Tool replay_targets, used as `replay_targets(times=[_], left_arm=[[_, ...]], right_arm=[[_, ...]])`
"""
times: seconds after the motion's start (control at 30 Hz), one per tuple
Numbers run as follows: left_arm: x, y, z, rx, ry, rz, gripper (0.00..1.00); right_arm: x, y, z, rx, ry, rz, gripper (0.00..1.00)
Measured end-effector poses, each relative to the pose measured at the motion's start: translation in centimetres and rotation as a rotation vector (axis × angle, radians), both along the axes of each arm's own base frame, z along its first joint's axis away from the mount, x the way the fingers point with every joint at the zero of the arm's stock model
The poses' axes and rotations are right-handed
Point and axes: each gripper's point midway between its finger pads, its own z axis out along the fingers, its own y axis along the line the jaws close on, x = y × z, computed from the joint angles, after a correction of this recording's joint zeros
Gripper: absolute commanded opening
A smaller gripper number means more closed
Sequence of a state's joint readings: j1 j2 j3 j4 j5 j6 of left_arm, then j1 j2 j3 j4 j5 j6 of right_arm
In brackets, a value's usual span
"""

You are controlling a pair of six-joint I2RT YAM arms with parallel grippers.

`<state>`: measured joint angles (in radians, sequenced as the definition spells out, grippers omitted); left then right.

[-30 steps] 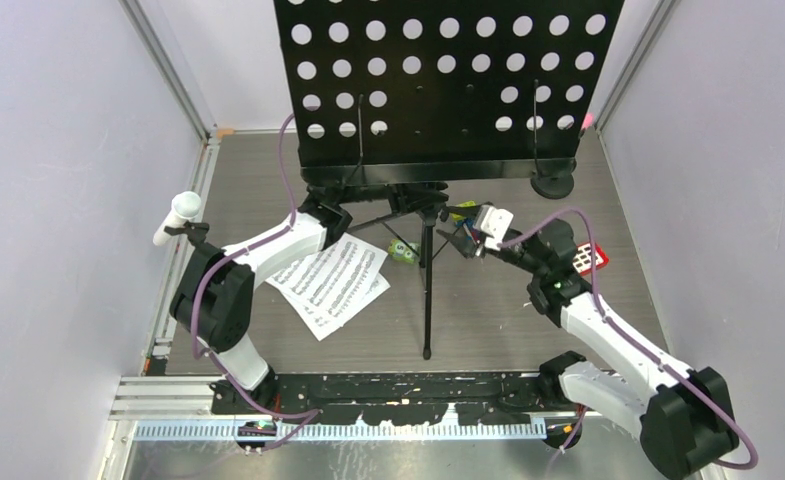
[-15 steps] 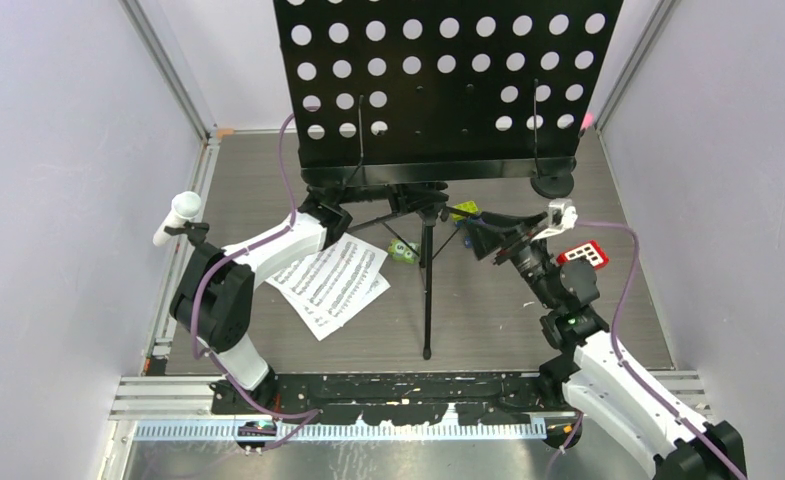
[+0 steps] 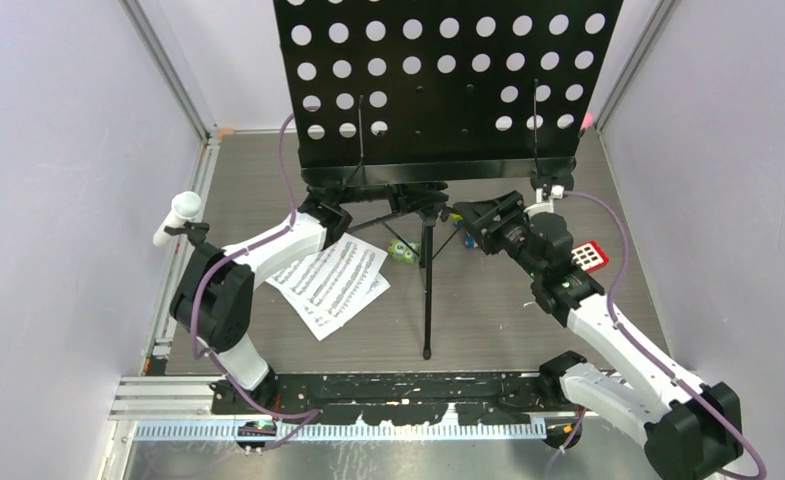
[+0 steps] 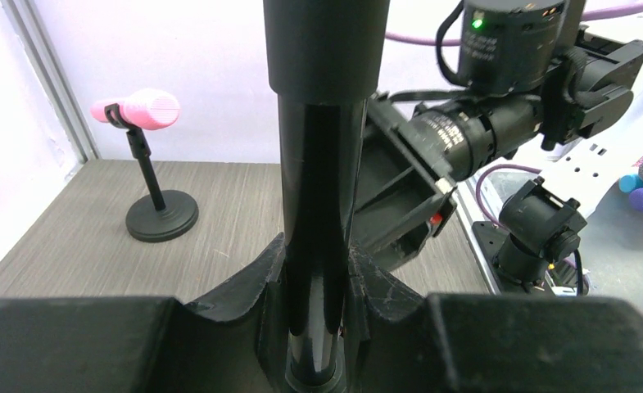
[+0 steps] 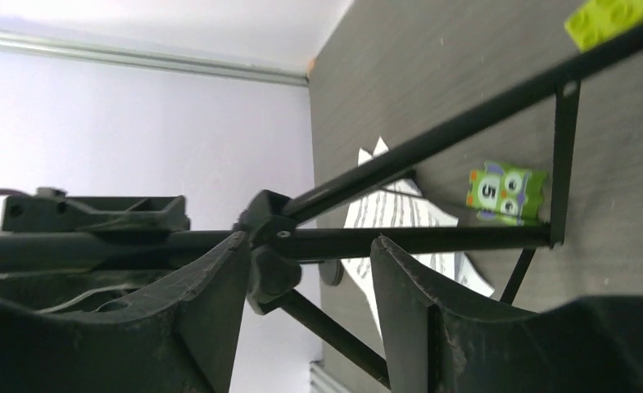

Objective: Pack up the instrument practice props

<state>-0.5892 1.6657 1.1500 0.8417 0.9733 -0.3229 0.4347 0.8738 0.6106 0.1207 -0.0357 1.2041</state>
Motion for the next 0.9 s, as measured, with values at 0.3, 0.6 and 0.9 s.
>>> replay_targets(times=[0.3, 0.6, 0.9], left_arm=[[0.0, 0.0, 0.0, 0.001, -0.002, 0.000, 0.00], [0.0, 0.0, 0.0, 0.001, -0.003, 0.000, 0.00], [0.0, 0.0, 0.0, 0.001, -0.006, 0.001, 0.00]], right_arm=[[0.3, 1.8, -2.8, 0.116, 0.191, 0.050, 0.65], [0.4, 2.0, -2.0, 0.147, 0.177, 0.061, 0.61], [-0.6, 3.3, 0.3, 0.188, 0.104, 0.154, 0.55]])
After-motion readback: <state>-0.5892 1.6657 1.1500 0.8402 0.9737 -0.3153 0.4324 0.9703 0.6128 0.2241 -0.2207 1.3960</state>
